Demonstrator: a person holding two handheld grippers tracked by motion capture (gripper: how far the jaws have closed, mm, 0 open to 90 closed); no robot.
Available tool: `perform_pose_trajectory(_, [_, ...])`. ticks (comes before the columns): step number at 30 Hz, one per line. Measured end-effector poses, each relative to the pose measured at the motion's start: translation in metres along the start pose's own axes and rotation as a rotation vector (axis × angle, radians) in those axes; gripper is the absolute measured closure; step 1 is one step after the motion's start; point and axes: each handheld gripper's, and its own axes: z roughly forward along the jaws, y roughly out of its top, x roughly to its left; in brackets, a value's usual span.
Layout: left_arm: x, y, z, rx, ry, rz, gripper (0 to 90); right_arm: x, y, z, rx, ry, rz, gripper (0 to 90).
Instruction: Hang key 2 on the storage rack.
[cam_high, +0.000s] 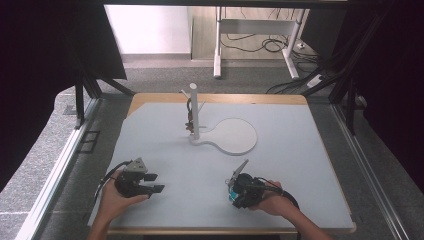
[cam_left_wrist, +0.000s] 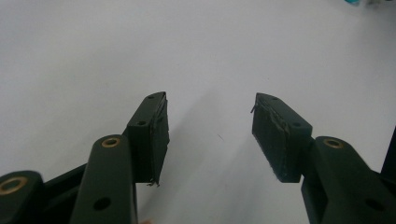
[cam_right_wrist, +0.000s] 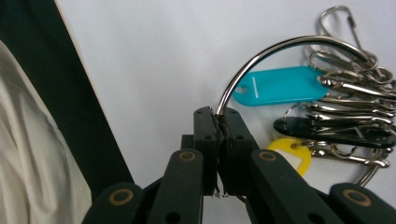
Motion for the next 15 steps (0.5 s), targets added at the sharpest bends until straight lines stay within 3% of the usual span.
perform_pose_trajectory(5, [-0.001,0.000,0.003,0.002,-0.003,-0.002,46.2,-0.009,0.003,-0.016,-0.061,0.098,0.053,87.4])
perform_pose_trajectory(8, [-0.002,0.001,0.005,0.005,-0.005,-0.002,46.2,-0.015,0.004,-0.024,-0.073,0.134,0.080,87.3])
perform_pose_trajectory(15, [-0.003,0.001,0.006,0.011,-0.004,-0.002,46.2,-0.029,0.012,-0.049,-0.081,0.119,0.110,87.0])
